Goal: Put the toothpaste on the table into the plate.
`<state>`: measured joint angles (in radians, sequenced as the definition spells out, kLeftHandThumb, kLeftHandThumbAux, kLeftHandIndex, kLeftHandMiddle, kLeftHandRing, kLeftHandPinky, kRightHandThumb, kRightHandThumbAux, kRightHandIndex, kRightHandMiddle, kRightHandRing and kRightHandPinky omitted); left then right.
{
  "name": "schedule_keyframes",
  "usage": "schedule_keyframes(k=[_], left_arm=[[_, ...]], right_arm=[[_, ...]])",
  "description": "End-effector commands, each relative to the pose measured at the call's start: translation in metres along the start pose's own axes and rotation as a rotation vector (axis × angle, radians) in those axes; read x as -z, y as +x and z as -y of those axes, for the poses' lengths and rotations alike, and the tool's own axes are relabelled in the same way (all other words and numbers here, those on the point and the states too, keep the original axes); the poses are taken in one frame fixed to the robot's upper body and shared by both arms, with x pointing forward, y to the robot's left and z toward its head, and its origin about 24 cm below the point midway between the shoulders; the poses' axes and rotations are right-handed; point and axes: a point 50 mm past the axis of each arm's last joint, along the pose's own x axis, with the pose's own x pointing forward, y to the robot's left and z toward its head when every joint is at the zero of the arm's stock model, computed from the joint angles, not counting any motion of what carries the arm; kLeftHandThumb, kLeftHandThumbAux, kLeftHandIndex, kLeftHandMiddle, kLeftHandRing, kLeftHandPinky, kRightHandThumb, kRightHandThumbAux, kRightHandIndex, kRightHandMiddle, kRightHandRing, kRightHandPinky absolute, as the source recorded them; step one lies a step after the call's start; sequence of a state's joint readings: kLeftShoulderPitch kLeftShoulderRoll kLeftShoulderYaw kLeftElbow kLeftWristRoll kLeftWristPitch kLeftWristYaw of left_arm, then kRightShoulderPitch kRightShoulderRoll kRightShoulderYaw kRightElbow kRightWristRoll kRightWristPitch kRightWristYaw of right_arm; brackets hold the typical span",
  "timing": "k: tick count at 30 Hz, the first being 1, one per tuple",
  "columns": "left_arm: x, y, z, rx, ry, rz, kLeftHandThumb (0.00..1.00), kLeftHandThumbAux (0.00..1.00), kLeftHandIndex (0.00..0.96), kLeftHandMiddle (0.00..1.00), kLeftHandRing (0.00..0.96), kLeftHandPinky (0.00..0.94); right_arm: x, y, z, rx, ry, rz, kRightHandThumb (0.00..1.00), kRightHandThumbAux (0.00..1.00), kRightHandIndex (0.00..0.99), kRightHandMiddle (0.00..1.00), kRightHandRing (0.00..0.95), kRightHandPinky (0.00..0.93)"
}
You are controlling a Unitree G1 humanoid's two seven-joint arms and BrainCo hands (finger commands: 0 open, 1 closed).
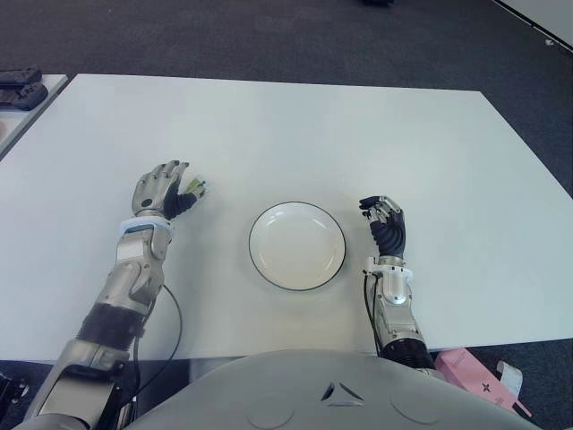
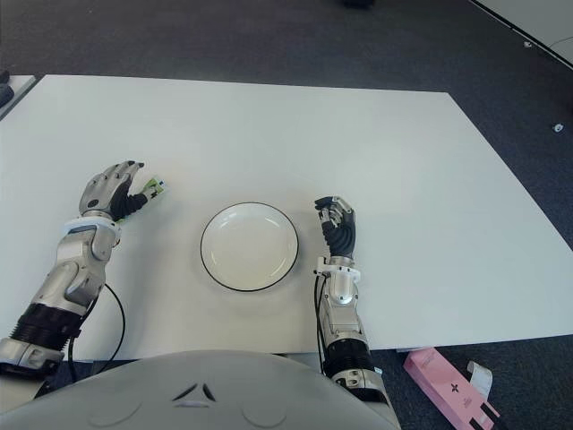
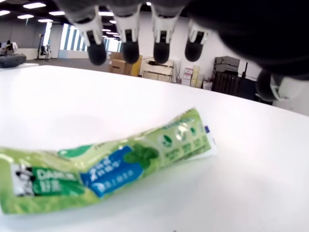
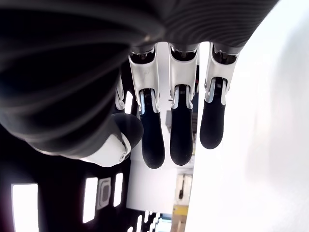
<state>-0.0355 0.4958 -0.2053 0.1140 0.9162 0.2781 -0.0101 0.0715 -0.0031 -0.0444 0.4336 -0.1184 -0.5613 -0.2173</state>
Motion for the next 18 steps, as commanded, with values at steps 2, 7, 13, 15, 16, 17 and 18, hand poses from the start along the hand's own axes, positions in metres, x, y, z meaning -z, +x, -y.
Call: schedule_keyframes(k=[2, 7, 13, 15, 16, 17, 18], left_arm=[[0.0, 0.007, 0.008, 0.109, 0.075, 0.008, 0.435, 0.186, 0.0, 0.0, 0.0, 0.002], [0.001, 0.01, 0.011, 0.15, 0.099, 0.013, 0.43, 0.191, 0.0, 0.0, 0.0, 0.0], [0.001, 0.012, 0.015, 0.201, 0.109, 0.042, 0.417, 0.197, 0.0, 0.0, 0.0, 0.0], [0.001, 0.012, 0.016, 0.216, 0.105, 0.047, 0.417, 0.201, 0.0, 0.0, 0.0, 0.0], [0.001, 0.012, 0.016, 0.224, 0.103, 0.05, 0.418, 0.202, 0.0, 0.0, 0.0, 0.0], [0.001, 0.012, 0.016, 0.229, 0.101, 0.052, 0.419, 0.205, 0.0, 0.0, 0.0, 0.0], [0.001, 0.012, 0.016, 0.232, 0.1, 0.053, 0.42, 0.207, 0.0, 0.0, 0.0, 0.0]], right_arm=[[0.01, -0.01, 0.0, 0.006, -0.003, -0.055, 0.71, 0.728, 0.428, 0.468, 0.446, 0.438], [0.009, -0.01, 0.001, 0.005, 0.0, -0.049, 0.71, 0.728, 0.428, 0.477, 0.454, 0.441], [0.009, -0.01, 0.001, -0.001, -0.003, -0.044, 0.71, 0.728, 0.429, 0.475, 0.451, 0.445], [0.009, -0.011, 0.001, -0.002, -0.003, -0.046, 0.71, 0.728, 0.43, 0.475, 0.448, 0.442], [0.009, -0.011, 0.001, -0.001, -0.004, -0.047, 0.71, 0.728, 0.43, 0.475, 0.448, 0.441], [0.009, -0.011, 0.001, -0.001, -0.004, -0.048, 0.71, 0.728, 0.43, 0.474, 0.447, 0.44], [0.009, -0.011, 0.001, -0.001, -0.004, -0.048, 0.71, 0.728, 0.43, 0.474, 0.447, 0.44]])
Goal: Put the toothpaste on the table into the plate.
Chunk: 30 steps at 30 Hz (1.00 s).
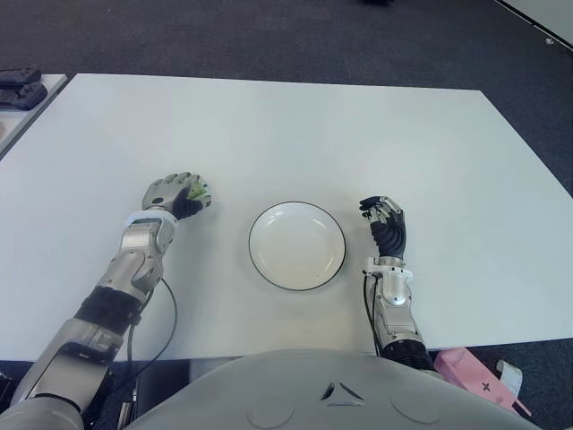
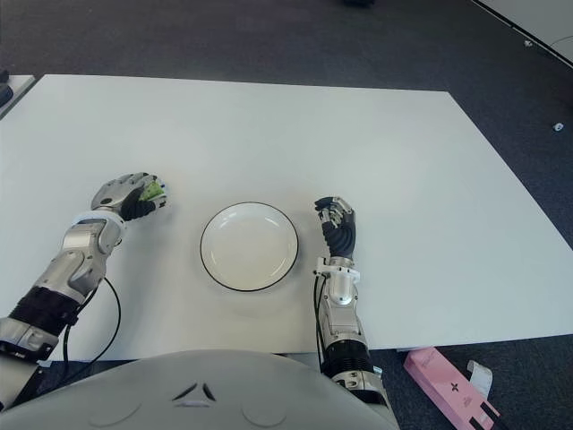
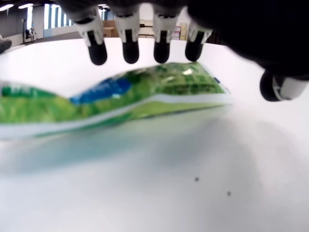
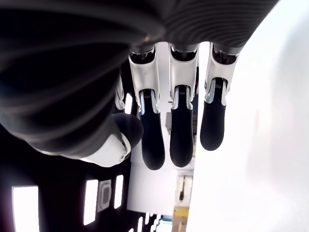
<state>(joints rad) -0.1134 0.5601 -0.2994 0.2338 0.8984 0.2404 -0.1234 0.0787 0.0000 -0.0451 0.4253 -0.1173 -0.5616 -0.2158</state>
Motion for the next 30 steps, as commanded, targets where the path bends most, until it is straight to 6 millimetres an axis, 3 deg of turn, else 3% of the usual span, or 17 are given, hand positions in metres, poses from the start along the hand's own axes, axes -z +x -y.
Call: schedule_keyframes(k=[1, 30], left_arm=[[-0.001, 0.001, 0.004, 0.061, 0.002, 0.018, 0.42, 0.208, 0.0, 0.0, 0.0, 0.0], [-0.001, 0.004, 0.014, 0.179, 0.024, -0.024, 0.432, 0.242, 0.0, 0.0, 0.0, 0.028]], right_arm=[[0.009, -0.01, 0.001, -0.003, -0.008, -0.049, 0.71, 0.728, 0.43, 0.474, 0.447, 0.439], [0.011, -0.013, 0.006, 0.02, -0.031, -0.071, 0.709, 0.729, 0.429, 0.469, 0.444, 0.434]])
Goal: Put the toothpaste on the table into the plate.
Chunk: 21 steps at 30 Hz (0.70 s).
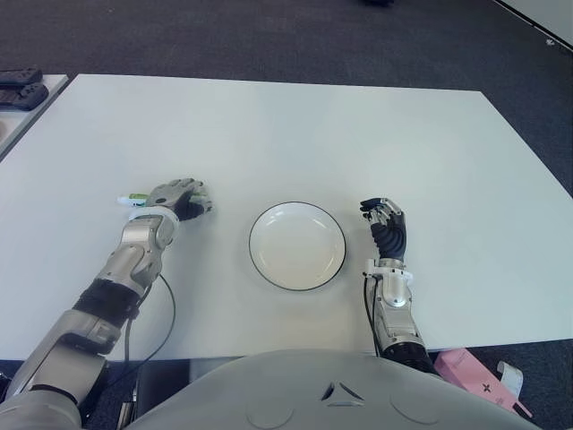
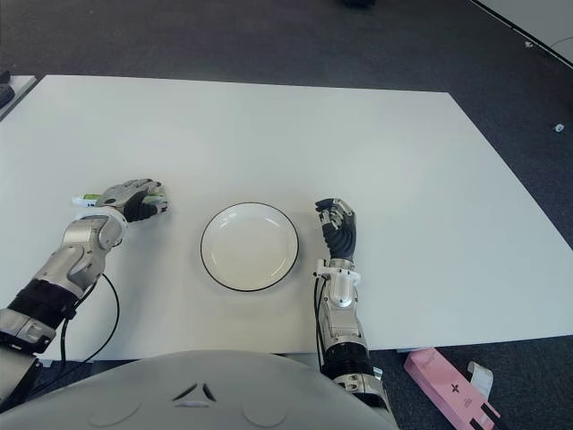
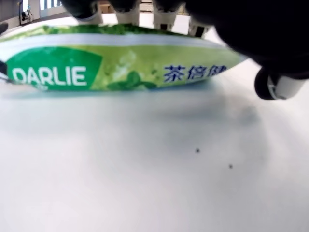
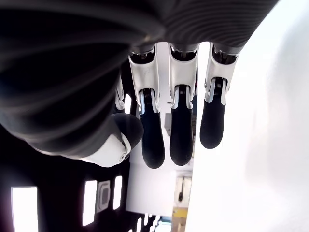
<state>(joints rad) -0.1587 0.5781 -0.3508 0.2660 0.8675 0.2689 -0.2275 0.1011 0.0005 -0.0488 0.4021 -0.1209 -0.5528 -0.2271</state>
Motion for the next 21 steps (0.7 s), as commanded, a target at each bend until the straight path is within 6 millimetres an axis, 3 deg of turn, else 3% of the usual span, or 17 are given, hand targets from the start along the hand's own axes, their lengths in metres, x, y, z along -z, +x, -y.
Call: schedule_keyframes(k=[1, 13, 15, 21], left_arm=[[0.001, 0.0, 0.013, 0.059, 0.01, -0.021, 0.432, 0.244, 0.0, 0.0, 0.0, 0.035], [0.002, 0.001, 0.026, -0.046, -0.021, -0.079, 0.465, 0.287, 0.0, 0.057, 0.059, 0.16], [0.002, 0.0, 0.029, -0.084, -0.036, -0.091, 0.512, 0.309, 0.0, 0.093, 0.109, 0.237], [0.003, 0.0, 0.037, -0.157, -0.077, -0.111, 0.655, 0.357, 0.061, 0.169, 0.19, 0.344]], right_arm=[[0.01, -0.009, 0.002, 0.001, -0.025, -0.064, 0.709, 0.729, 0.429, 0.469, 0.444, 0.435], [0.011, -0.011, 0.005, 0.004, -0.03, -0.074, 0.71, 0.73, 0.428, 0.456, 0.433, 0.434], [0.011, -0.011, 0.005, 0.003, -0.032, -0.076, 0.71, 0.73, 0.428, 0.454, 0.432, 0.428], [0.011, -0.011, 0.006, 0.004, -0.034, -0.077, 0.71, 0.731, 0.426, 0.451, 0.431, 0.432]])
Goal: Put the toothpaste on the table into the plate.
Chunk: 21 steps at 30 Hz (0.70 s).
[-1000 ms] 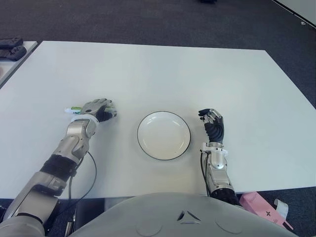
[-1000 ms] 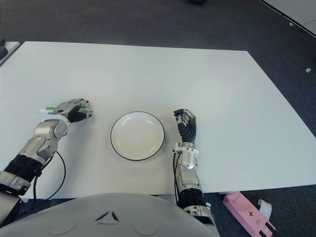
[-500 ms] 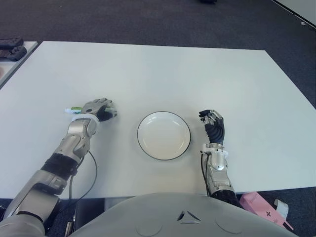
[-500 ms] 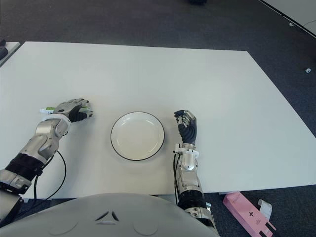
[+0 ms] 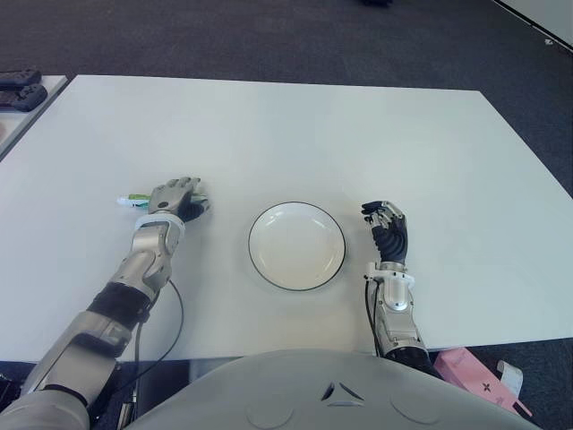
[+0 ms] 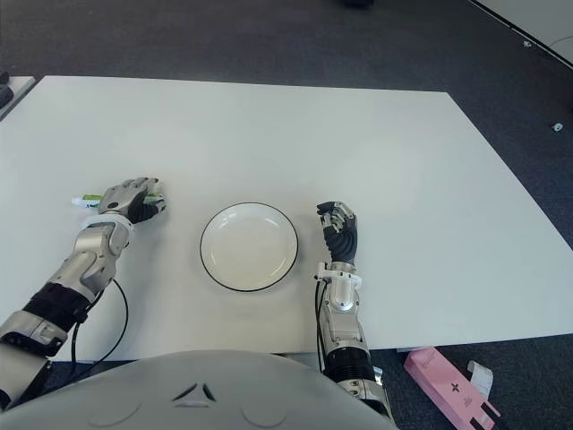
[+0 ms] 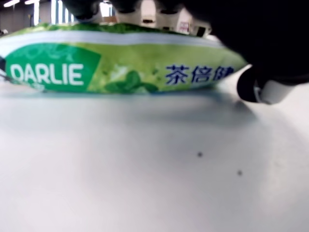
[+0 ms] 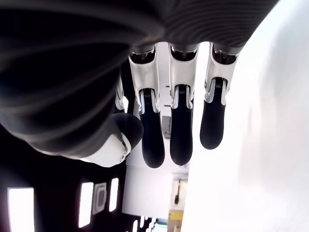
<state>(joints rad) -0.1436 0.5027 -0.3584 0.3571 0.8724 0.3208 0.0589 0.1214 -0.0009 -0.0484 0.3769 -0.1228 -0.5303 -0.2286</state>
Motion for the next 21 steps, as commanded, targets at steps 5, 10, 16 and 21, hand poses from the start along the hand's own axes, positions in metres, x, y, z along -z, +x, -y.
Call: schedule_keyframes(k=[5, 10, 16, 21], left_arm=[[0.007, -0.006, 0.03, -0.065, -0.072, -0.054, 0.775, 0.391, 0.188, 0.272, 0.275, 0.429], [0.009, -0.006, 0.038, -0.136, -0.071, -0.05, 0.857, 0.409, 0.323, 0.366, 0.382, 0.485], [0.012, -0.006, 0.043, -0.216, -0.05, -0.02, 0.958, 0.52, 0.432, 0.446, 0.478, 0.537], [0.014, -0.007, 0.043, -0.283, -0.009, 0.008, 0.993, 0.641, 0.368, 0.432, 0.476, 0.511]], right_arm=[[0.01, -0.008, 0.005, 0.001, -0.033, -0.066, 0.71, 0.731, 0.426, 0.452, 0.434, 0.431], [0.01, -0.008, 0.006, 0.003, -0.034, -0.061, 0.711, 0.73, 0.426, 0.453, 0.436, 0.431], [0.011, -0.008, 0.007, 0.009, -0.036, -0.069, 0.712, 0.73, 0.426, 0.453, 0.433, 0.426], [0.011, -0.008, 0.008, 0.01, -0.041, -0.075, 0.711, 0.731, 0.426, 0.452, 0.428, 0.423]])
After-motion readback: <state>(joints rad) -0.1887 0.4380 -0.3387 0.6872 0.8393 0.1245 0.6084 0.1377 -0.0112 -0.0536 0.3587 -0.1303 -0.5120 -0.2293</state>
